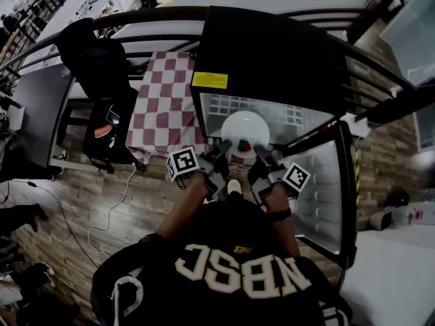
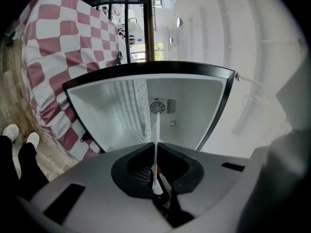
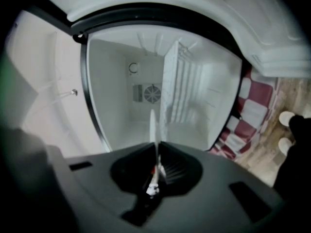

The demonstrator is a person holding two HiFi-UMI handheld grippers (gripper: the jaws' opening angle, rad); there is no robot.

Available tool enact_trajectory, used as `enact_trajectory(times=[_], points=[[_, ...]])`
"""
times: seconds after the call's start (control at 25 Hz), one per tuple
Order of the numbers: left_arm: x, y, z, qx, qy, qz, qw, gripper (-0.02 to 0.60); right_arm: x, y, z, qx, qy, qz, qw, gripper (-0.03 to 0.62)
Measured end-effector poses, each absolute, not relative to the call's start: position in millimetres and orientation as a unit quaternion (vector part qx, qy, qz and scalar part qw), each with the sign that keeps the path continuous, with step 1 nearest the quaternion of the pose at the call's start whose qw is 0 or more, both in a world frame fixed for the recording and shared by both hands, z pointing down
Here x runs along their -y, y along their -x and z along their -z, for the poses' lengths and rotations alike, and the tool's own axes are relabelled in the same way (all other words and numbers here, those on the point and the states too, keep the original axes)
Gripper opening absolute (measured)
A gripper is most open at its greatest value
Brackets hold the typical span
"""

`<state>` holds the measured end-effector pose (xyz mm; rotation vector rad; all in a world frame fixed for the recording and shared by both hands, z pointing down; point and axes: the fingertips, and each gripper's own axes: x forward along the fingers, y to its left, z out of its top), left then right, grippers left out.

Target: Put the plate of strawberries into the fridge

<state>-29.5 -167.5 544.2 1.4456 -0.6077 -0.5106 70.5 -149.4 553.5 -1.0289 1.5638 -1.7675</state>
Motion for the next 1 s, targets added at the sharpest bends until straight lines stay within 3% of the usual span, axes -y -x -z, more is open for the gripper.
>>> enact_trajectory(times=[1.0], points=[[242.0,9.7,-570.5,0.298,-0.628,0.223,0.683,0.031,224.2,-87.7,-576.1,-0.564,0.383,0.682,0.264,0.03]])
